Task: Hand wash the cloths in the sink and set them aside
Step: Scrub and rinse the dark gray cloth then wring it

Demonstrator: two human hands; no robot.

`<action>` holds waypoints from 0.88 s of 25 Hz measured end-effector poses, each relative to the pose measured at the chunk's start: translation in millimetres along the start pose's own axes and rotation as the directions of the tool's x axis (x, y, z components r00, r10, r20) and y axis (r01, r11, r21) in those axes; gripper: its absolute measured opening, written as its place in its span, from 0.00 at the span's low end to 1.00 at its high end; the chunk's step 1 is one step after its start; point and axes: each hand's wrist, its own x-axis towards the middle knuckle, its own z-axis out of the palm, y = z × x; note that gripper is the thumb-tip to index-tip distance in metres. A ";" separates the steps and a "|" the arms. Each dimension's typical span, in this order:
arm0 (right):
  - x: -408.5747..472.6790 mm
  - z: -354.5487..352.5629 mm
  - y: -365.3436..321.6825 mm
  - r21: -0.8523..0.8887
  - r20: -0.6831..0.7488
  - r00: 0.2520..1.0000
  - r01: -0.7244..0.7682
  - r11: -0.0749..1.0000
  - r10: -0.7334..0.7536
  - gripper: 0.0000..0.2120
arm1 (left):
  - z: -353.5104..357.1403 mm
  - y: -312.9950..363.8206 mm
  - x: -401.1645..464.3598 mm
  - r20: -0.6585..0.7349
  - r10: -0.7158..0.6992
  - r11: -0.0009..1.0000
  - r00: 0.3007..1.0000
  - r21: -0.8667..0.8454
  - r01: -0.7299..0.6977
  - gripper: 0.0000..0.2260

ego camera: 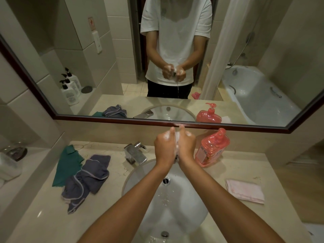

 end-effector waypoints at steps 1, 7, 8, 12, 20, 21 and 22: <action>-5.1 1.4 7.4 -0.017 0.029 1.000 -0.002 1.000 0.003 0.27 | -0.7 -0.6 6.0 -0.011 -0.028 1.000 1.000 0.001 0.028 0.23; 2.8 2.4 6.8 -0.038 0.039 0.999 -0.002 0.999 0.004 0.27 | 1.4 -5.9 5.3 -0.008 -0.043 0.999 0.999 0.002 0.043 0.24; 6.9 1.5 2.5 -0.034 0.039 0.999 -0.012 0.999 0.013 0.27 | 2.9 -6.0 3.0 -0.004 -0.028 1.000 1.000 0.009 0.028 0.24; -10.0 1.7 17.2 -0.087 0.081 0.994 0.078 0.993 -0.071 0.26 | -0.4 -5.3 17.2 -0.028 -0.076 0.997 0.997 -0.004 0.076 0.24; -0.1 0.5 1.9 -0.137 0.025 0.999 0.030 0.990 -0.027 0.26 | 7.7 -9.8 11.1 -0.049 -0.172 0.984 0.984 -0.051 0.169 0.25; -8.6 3.1 9.8 -0.130 0.046 0.999 0.024 0.991 -0.019 0.25 | 3.9 -8.3 17.8 -0.054 -0.194 0.980 0.980 -0.056 0.191 0.24; -16.7 5.3 16.5 -0.123 0.063 0.998 0.026 0.992 -0.019 0.23 | 0.0 -7.9 22.7 -0.047 -0.200 0.979 0.979 -0.055 0.198 0.25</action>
